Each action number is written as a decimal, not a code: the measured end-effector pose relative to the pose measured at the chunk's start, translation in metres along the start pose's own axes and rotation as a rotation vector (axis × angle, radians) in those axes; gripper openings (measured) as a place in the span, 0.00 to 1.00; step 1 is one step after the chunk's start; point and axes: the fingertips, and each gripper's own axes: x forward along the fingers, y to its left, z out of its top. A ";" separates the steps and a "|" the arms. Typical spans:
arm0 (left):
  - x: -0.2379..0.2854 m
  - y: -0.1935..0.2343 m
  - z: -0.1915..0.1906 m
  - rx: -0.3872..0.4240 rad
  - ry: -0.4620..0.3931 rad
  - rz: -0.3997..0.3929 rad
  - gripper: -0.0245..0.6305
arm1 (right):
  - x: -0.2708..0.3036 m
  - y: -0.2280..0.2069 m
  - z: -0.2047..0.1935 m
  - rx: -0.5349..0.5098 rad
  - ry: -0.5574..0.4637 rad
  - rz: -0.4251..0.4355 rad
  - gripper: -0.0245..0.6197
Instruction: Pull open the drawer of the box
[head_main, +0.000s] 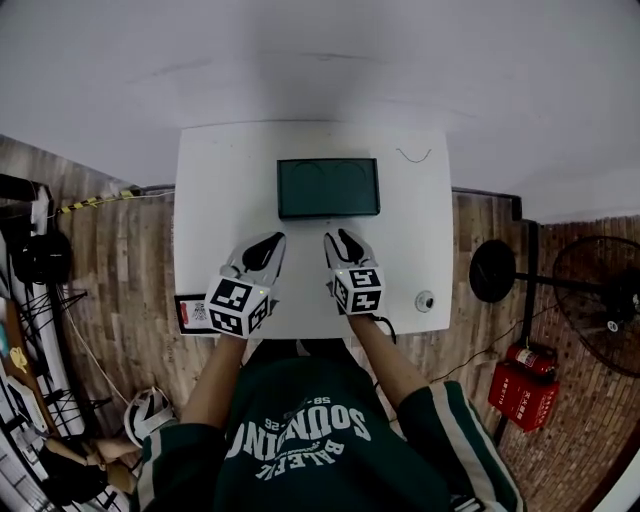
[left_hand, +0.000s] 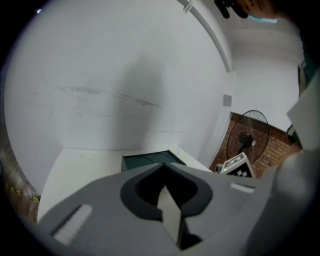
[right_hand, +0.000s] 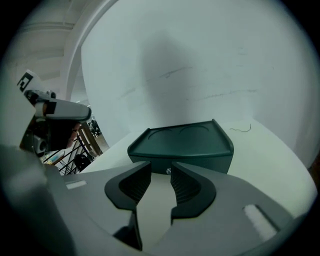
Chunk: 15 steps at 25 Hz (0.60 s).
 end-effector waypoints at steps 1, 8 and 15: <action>-0.002 0.002 -0.002 -0.004 0.004 0.004 0.12 | 0.007 -0.002 -0.005 0.019 0.020 -0.005 0.21; -0.017 0.027 -0.013 -0.034 0.016 0.044 0.12 | 0.044 -0.019 -0.026 0.142 0.123 -0.056 0.25; -0.030 0.042 -0.021 -0.053 0.023 0.070 0.12 | 0.058 -0.024 -0.035 0.211 0.169 -0.083 0.21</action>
